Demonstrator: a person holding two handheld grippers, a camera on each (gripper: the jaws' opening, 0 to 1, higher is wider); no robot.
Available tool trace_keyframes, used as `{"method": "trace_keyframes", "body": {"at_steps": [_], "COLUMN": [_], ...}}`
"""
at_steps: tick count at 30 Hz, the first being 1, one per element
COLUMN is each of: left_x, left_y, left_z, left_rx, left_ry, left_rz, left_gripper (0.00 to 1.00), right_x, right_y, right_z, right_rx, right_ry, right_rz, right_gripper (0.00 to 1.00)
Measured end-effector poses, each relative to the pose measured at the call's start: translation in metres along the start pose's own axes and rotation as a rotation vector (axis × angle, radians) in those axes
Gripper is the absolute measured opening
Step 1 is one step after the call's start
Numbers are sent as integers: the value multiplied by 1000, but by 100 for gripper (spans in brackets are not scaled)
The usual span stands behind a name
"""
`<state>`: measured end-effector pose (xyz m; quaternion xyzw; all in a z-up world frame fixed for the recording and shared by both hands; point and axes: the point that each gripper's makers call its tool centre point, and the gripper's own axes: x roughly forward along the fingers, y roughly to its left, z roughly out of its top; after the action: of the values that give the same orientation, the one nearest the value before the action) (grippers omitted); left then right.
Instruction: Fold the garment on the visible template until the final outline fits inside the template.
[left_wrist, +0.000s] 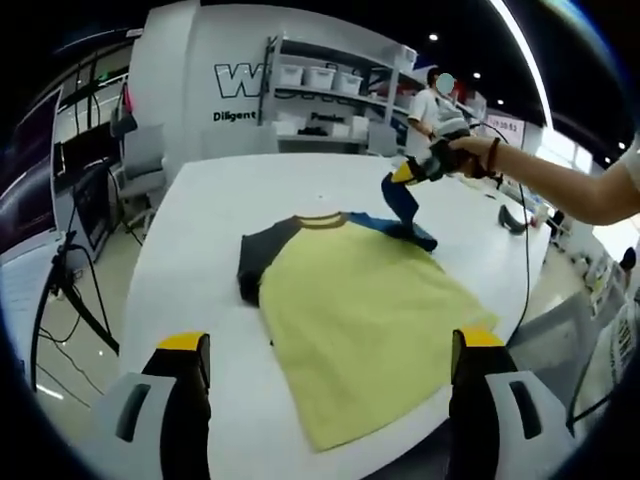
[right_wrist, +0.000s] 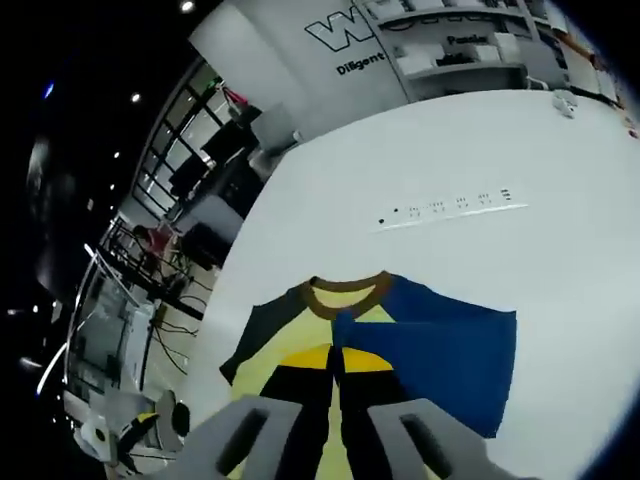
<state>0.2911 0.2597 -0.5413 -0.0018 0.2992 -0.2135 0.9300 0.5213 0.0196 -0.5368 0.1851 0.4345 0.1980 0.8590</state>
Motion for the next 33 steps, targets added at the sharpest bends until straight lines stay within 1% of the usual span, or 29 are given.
{"method": "trace_keyframes", "body": {"at_steps": [1, 2, 3, 4, 5, 7, 8, 10, 13, 16, 17, 18, 19, 21, 23, 25, 28, 30, 31, 33], "left_x": [0, 0, 0, -1, -1, -2, -2, -2, -3, -2, -2, -2, -2, -4, -5, -6, -7, -8, -8, -9], "left_y": [0, 0, -1, -1, -1, 0, 1, 2, 3, 3, 4, 4, 4, 7, 9, 12, 14, 14, 15, 16], "left_z": [-1, -1, -1, -1, -1, 0, 0, -1, -1, -5, -6, -6, -6, -6, -6, -7, -10, -11, -11, -13], "left_rx": [-1, -4, -4, -5, -5, -7, -6, -7, -10, -14, -16, -13, -12, -18, -24, -29, -33, -36, -37, -39], "left_ry": [5, 7, 6, 7, 5, 0, -3, 1, -1, 10, 14, 18, 18, 14, 13, 15, 21, 22, 22, 27], "left_rz": [-2, -2, -4, -7, -8, -4, 1, 3, 3, 2, 3, 2, 2, 6, 8, 13, 20, 19, 21, 24], "left_gripper": [99, 99, 99, 99, 99, 99, 98, 98, 97, 97, 97, 96, 96, 96, 96, 96, 95, 95, 96, 95], "right_x": [6, 11, 15, 20, 24, 33, 41, 48, 58, 74, 76, 84, 85, 94, 103, 109, 117, 121, 125, 127], "right_y": [10, 16, 18, 19, 20, 27, 32, 37, 48, 58, 58, 59, 58, 56, 53, 50, 51, 50, 51, 53], "right_z": [-1, -3, -4, -8, -11, -15, -21, -26, -34, -44, -46, -51, -52, -60, -67, -77, -88, -92, -95, -95], "right_rx": [-20, -42, -63, -112, -129, -131, -160, -176, -212, -236, -238, -240, -238, -232, -228, -205, -187, -210, -239, -250], "right_ry": [1, 9, 11, 20, 25, 28, 45, 50, 62, 95, 100, 109, 111, 140, 148, 179, 193, 202, 212, 206], "right_rz": [8, 4, -10, -40, -58, -67, -74, -89, -95, -88, -86, -87, -88, -93, -95, -97, -83, -77, -53, -31], "right_gripper": [0, 0, 0, 0, 0, 0, 0, 0, 0, 0, 0, 0, 0, 0, 0, 0, 0, 0, 0, 0]}}
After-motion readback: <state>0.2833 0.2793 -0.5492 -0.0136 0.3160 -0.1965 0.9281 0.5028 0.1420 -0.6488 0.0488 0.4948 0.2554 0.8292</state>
